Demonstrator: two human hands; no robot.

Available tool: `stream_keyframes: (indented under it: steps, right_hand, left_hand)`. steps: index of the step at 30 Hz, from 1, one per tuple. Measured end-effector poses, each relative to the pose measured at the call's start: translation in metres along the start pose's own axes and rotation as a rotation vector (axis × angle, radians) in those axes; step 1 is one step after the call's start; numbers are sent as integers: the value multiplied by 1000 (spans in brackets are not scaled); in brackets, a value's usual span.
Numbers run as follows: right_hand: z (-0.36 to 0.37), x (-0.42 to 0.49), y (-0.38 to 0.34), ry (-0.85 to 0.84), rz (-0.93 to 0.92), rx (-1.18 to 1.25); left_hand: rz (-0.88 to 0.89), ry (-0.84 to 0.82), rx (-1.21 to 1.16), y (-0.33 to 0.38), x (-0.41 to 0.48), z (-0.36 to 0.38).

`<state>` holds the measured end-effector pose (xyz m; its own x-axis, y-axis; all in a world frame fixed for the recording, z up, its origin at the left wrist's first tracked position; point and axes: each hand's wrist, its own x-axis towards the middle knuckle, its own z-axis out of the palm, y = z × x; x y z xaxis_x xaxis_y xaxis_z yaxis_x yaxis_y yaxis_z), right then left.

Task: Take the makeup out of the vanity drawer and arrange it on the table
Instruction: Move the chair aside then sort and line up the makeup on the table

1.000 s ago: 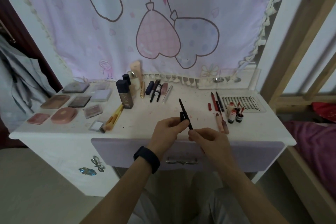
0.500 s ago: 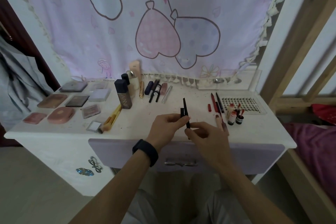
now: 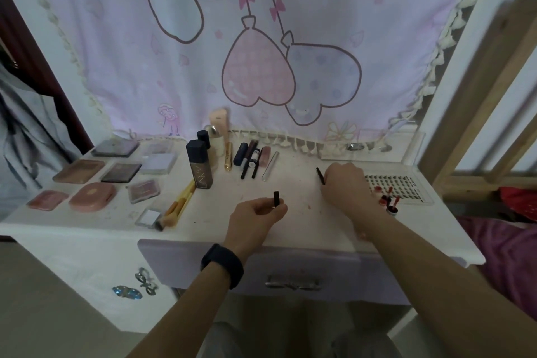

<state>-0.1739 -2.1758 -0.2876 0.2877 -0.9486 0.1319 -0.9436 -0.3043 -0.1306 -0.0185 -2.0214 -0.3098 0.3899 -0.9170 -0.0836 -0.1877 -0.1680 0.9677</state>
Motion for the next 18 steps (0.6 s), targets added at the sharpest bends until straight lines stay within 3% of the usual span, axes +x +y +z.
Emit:
stream_keyframes:
  steps: [5,9,18]
  right_hand:
    - [9,0,-2,34,-17,-92]
    - [-7,-11,7,50,-6,13]
    - [-8,-119,99,594,39,411]
  left_hand:
    - [47,1,-7,7,6,-5]
    - [72,6,39,9,13,1]
    - [147,39,444,20,56,47]
